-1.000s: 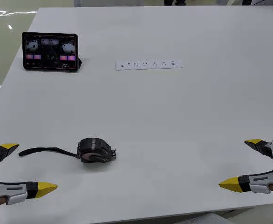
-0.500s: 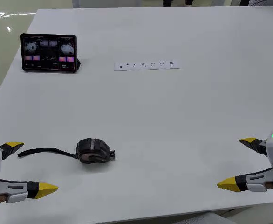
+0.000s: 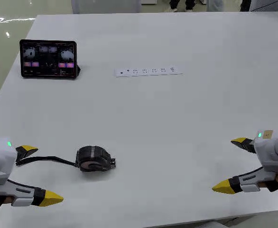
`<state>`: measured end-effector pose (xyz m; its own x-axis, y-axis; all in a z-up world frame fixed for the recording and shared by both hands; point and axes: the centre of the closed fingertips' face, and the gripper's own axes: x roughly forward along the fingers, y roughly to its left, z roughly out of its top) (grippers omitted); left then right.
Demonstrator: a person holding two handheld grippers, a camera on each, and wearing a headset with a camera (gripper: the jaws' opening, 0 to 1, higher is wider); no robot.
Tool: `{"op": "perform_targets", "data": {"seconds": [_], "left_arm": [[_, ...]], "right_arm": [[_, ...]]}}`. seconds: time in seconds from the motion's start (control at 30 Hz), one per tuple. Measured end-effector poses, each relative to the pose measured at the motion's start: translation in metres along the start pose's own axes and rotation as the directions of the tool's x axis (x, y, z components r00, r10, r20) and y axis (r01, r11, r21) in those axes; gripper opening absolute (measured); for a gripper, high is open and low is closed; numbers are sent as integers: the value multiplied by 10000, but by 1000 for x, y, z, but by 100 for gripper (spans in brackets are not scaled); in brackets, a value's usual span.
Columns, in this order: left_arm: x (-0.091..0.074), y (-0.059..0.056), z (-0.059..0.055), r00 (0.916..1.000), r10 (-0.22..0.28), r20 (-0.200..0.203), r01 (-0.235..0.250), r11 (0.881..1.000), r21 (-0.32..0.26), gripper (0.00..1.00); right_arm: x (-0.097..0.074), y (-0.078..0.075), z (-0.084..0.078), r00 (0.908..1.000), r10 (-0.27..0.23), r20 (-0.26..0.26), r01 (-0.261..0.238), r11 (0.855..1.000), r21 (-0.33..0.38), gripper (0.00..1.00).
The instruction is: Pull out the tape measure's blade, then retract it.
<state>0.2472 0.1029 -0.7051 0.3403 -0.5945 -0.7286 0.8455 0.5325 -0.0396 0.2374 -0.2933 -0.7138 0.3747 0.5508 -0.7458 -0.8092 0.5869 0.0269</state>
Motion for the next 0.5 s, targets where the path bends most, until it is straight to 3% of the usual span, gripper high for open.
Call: {"op": "perform_targets", "data": {"seconds": [0.3, 0.5], "left_arm": [[17, 2, 14, 9980, -470, -424, 503, 9956, 795, 99], [28, 0, 24, 9940, -809, -732, 901, 9872, 1316, 99]], "right_arm": [[16, 7, 12, 9990, 420, -183, -428, 9980, -474, 99], [24, 2, 23, 9984, 543, -130, -552, 9949, -844, 99]]}}
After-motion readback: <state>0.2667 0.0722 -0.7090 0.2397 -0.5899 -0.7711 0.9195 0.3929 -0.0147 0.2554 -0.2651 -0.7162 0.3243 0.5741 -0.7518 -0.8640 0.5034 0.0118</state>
